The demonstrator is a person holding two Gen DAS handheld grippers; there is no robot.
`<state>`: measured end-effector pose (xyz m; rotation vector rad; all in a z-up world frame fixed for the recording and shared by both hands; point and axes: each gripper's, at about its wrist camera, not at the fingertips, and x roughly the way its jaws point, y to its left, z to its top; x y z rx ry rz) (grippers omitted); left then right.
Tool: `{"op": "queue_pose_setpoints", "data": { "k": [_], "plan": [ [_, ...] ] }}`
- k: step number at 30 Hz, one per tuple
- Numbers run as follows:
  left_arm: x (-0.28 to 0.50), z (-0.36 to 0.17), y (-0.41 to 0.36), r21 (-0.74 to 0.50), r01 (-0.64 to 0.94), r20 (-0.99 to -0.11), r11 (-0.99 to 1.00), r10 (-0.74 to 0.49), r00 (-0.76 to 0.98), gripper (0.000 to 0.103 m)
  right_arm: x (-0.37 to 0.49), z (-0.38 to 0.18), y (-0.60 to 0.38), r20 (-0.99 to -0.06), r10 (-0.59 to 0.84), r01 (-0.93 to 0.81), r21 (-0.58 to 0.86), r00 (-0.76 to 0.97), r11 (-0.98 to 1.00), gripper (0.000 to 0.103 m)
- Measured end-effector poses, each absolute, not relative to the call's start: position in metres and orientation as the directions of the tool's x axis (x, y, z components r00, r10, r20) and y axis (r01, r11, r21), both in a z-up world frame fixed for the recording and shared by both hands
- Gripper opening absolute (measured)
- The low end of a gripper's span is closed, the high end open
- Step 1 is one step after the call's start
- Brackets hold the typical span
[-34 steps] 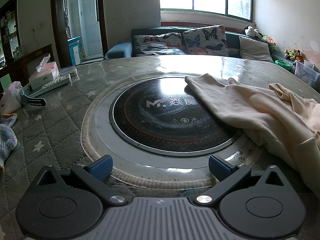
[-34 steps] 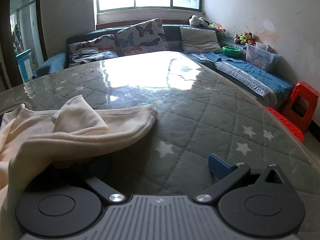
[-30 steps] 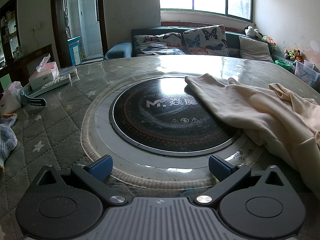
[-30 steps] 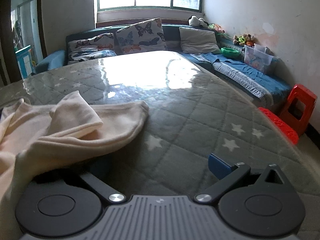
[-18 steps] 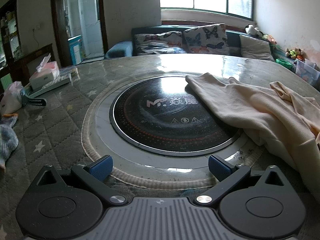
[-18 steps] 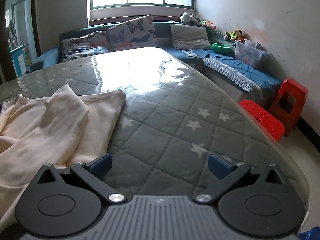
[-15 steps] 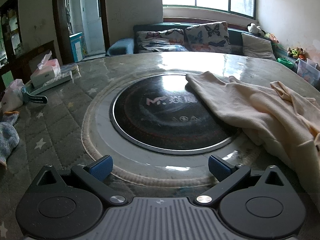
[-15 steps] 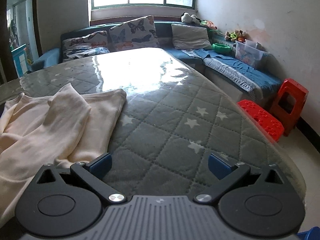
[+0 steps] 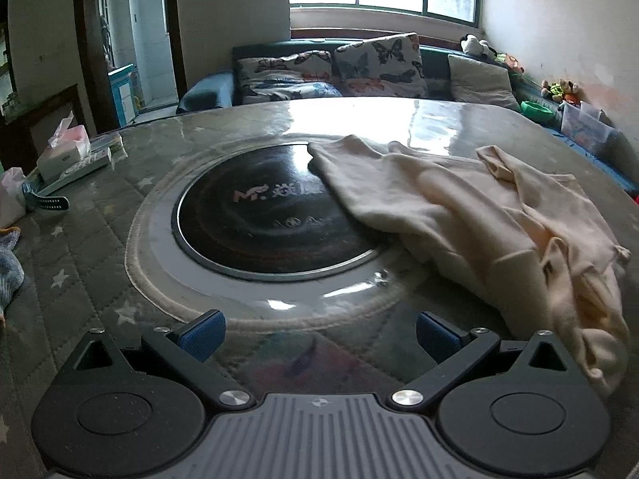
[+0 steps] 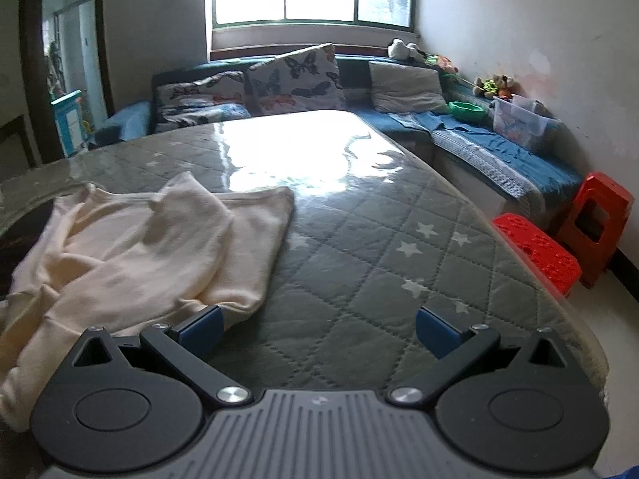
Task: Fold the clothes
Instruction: 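Move both grippers toward the crumpled cream sweatshirt on the table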
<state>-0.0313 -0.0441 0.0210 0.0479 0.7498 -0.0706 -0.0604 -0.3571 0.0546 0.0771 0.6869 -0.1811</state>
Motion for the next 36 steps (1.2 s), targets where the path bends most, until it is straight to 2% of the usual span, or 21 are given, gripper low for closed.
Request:
{"op": "queue_pose_setpoints", "data": {
  "k": [20,36],
  "plan": [
    [-0.051,0.033,-0.071,0.026,0.121,-0.723,0.992,-0.065,0.688,0.103,-0.087,0.054,-0.354,-0.613,-0.007,0.038,0.037,0.790,0.999,0.103],
    [-0.060,0.040,-0.092,0.029,0.150,-0.737,0.988,-0.080,0.671,0.103,-0.096,0.045,-0.347,-0.653,0.000,0.027,0.032,0.758,0.999,0.103]
  ]
}}
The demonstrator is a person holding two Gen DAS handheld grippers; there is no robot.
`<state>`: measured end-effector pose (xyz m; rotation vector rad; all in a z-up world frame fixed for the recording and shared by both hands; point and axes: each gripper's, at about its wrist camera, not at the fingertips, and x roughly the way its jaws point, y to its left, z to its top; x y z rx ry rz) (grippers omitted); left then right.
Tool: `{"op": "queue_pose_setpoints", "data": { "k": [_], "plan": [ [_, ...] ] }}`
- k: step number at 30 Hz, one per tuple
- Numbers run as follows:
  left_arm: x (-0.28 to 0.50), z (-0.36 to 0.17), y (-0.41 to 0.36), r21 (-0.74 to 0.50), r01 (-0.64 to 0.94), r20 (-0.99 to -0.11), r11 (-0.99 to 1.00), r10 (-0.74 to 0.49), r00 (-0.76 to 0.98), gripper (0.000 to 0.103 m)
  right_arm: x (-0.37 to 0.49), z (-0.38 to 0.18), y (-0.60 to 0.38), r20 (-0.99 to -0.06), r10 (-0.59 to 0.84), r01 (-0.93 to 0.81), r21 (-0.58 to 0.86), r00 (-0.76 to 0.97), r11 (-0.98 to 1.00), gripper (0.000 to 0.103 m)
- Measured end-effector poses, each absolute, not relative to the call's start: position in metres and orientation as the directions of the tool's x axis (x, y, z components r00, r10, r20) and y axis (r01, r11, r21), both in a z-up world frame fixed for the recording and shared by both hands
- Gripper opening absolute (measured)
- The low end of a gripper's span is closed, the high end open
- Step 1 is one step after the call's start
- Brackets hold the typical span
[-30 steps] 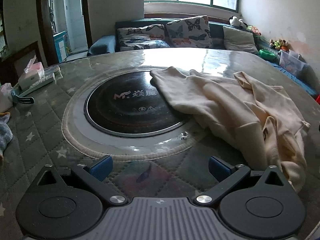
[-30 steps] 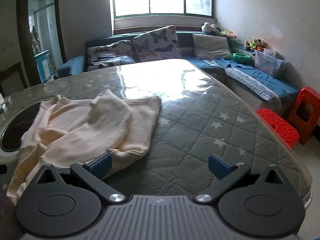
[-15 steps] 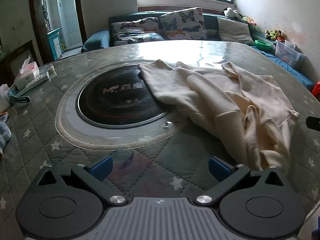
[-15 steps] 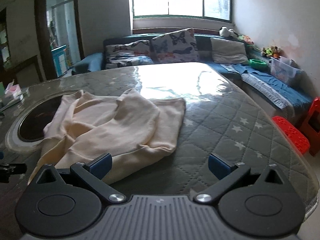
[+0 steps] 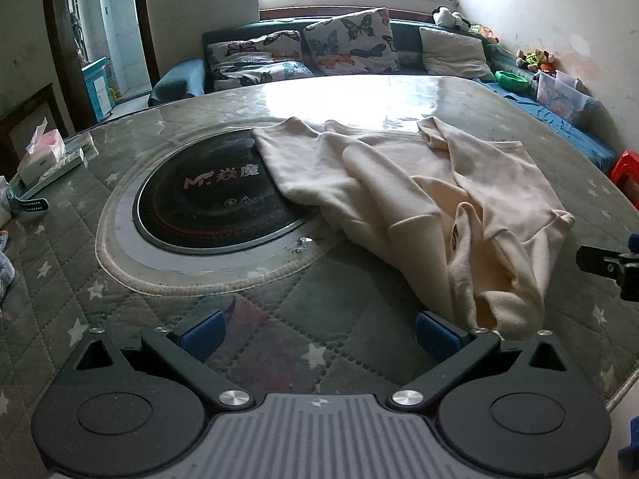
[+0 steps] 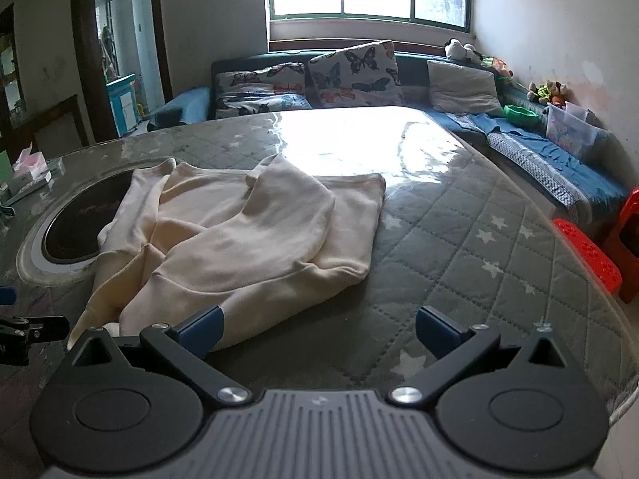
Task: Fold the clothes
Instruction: 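Move both grippers toward the crumpled cream sweatshirt on the table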
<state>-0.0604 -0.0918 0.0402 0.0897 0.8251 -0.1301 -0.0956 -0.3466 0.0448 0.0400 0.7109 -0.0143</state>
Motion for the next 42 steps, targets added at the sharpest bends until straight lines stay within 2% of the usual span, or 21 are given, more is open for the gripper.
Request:
{"op": "queue_pose_setpoints", "data": {
  "k": [10,42],
  "plan": [
    [-0.0626,0.0418,-0.0922,0.037,0.130,-0.748,0.991,-0.059,0.661,0.103,-0.0994,0.0458,-0.3447,-0.656,-0.004,0.058,0.060,0.755,0.997,0.103],
    [-0.0562,0.0453,-0.1010,0.042,0.135,-0.776,0.990,-0.053,0.628,0.103,-0.0953,0.0477,-0.3407,-0.668,0.035,0.008,0.061,0.744,0.998,0.103]
  ]
}}
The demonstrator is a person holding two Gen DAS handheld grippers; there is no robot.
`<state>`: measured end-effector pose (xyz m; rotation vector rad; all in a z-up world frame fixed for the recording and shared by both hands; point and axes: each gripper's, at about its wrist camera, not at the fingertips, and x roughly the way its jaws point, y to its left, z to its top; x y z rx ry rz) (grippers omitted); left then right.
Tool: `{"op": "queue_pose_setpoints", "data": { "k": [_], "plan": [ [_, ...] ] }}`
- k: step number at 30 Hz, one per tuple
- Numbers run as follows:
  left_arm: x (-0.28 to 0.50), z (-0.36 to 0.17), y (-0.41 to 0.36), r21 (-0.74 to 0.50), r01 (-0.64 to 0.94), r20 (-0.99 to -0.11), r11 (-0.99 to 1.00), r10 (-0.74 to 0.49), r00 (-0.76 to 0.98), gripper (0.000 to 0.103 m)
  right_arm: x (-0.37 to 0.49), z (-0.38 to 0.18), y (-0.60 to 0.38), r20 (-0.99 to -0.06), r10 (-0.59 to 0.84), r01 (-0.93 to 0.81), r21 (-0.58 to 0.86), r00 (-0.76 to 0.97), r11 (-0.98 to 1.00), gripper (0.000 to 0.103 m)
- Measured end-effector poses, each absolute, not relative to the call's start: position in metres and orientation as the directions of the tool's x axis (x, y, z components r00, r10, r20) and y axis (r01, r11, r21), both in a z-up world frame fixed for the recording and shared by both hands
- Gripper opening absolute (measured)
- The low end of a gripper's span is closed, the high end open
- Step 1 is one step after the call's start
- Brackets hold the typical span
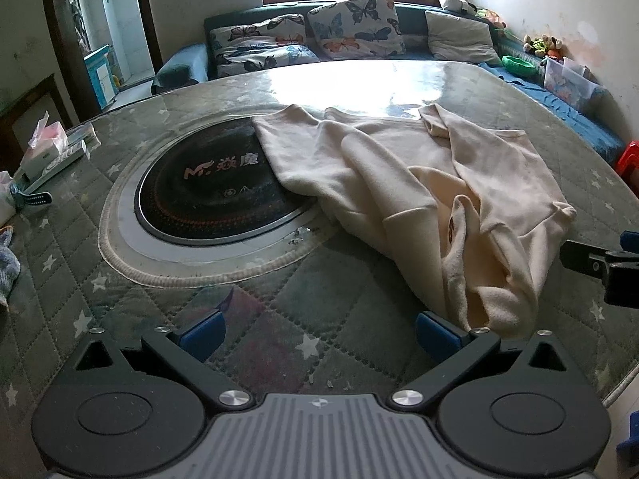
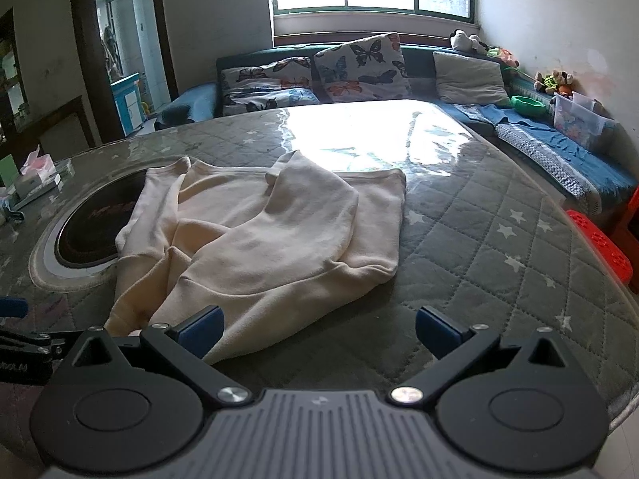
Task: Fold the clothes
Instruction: 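Move both grippers toward the crumpled cream sweatshirt on the table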
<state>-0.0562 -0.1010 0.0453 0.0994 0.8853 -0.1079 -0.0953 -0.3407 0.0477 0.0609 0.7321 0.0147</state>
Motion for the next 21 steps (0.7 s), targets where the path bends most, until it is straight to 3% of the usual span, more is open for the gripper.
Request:
{"op": "queue_pose_setpoints", "data": {
  "k": [21],
  "plan": [
    [-0.026,0.053,-0.098,0.064,0.134,-0.768,0.989,-0.037,0.640,0.103,-0.053,0.054,-0.342,-0.669,0.061,-0.067,0.017,0.741,0.998,0.103]
  ]
}}
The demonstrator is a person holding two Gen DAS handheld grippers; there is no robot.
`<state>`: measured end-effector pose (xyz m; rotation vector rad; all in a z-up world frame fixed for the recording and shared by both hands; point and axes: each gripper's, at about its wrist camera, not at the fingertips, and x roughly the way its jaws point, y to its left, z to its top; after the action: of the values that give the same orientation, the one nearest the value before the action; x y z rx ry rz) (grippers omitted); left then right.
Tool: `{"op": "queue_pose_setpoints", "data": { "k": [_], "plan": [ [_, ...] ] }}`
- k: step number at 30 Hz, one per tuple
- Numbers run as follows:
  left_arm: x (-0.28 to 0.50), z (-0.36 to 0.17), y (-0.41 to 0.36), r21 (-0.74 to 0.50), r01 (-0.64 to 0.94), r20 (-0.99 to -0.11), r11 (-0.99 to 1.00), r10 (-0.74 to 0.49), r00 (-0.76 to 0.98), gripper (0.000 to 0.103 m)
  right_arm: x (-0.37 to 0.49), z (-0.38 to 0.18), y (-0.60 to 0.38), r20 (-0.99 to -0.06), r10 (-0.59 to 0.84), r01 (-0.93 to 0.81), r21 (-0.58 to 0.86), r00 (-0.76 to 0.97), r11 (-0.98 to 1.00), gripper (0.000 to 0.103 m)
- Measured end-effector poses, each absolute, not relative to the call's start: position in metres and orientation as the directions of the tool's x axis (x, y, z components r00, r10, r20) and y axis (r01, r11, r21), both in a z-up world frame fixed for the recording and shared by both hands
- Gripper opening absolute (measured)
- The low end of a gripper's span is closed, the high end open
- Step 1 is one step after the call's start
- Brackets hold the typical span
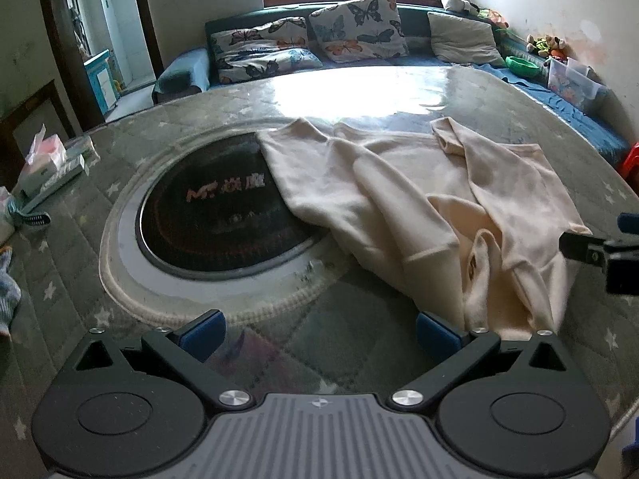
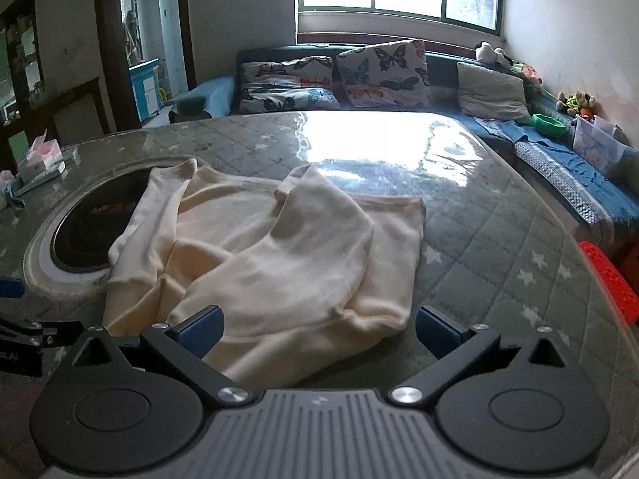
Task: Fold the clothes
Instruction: 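Grasp the sweatshirt edge with the left gripper while the right gripper grasps it too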
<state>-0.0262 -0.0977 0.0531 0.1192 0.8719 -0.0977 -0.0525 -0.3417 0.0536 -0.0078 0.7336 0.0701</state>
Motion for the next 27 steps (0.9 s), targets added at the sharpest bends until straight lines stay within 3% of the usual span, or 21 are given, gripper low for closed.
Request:
{"op": "queue_pose_setpoints", "data": {
  "k": [5,11,27],
  "plan": [
    [-0.012,0.058,-0.098,0.078,0.144,-0.757,0.986,-0.036,0.652,0.103,-0.030,0.059,-0.346,-0.667,0.070,-0.081,0.014,0.742,0.997,0.103],
    [0.009,0.066,-0.098,0.086,0.145,-0.740,0.986,-0.034,0.672,0.103,0.008,0.065,-0.351,-0.661,0.072,-0.096,0.001,0.747,0.995,0.095],
    [0.082,0.069,-0.116,0.119,0.191,-0.679,0.974,-0.060,0.731,0.101,0.111,0.041,-0.351,-0.699,0.116,-0.133,0.031,0.706,0.991,0.065]
  ]
}}
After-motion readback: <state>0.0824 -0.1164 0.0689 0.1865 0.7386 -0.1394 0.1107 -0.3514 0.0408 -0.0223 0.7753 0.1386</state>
